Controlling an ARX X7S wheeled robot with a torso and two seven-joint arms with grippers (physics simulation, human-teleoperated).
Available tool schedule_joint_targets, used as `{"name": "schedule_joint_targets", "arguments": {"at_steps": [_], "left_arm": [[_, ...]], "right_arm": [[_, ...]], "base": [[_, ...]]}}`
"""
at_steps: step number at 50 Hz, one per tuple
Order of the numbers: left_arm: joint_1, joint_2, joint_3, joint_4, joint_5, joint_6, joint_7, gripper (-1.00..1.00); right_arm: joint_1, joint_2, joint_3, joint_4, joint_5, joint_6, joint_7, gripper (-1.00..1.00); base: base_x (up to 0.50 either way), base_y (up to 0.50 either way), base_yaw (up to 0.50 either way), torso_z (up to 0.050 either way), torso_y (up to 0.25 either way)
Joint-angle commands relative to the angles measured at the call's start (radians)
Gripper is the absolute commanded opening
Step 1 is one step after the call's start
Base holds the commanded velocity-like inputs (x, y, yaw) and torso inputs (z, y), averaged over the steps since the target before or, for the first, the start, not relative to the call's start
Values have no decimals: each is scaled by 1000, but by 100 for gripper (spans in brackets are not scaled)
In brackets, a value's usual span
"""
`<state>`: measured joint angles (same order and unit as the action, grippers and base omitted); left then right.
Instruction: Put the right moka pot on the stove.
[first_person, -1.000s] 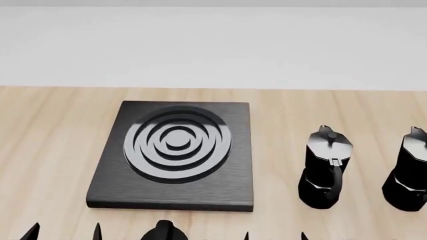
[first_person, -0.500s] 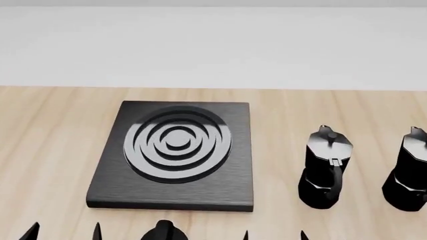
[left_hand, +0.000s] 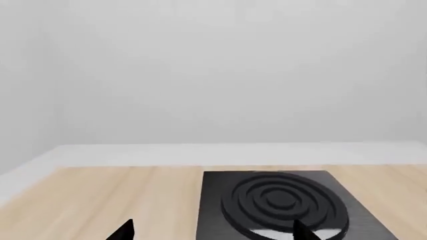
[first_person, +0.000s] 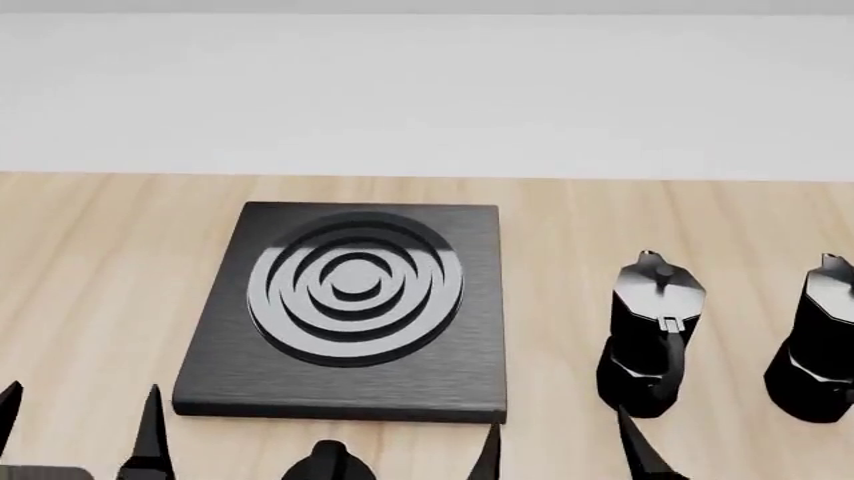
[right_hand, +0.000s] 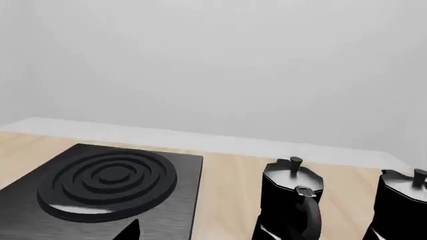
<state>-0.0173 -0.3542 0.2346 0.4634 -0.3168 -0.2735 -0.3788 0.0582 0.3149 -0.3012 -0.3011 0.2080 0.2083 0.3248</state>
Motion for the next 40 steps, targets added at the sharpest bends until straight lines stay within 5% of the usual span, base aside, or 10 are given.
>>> {"name": "schedule_joint_targets", "arguments": {"at_steps": [1, 12, 40], "left_arm": [[-33, -65, -35, 240, -68, -223, -63, 100], [-74, -110, -100, 435, -195, -399, -113, 100], [-60, -120, -79, 427, -183, -361, -113, 100]], "right_arm": [[12, 38, 13, -179, 25, 130, 23, 100], [30, 67, 35, -325, 49, 235, 49, 100], [26, 64, 38, -319, 79, 237, 52, 100]], "base": [[0, 0, 0, 0, 0], [0, 0, 0, 0, 0], [0, 0, 0, 0, 0]]}}
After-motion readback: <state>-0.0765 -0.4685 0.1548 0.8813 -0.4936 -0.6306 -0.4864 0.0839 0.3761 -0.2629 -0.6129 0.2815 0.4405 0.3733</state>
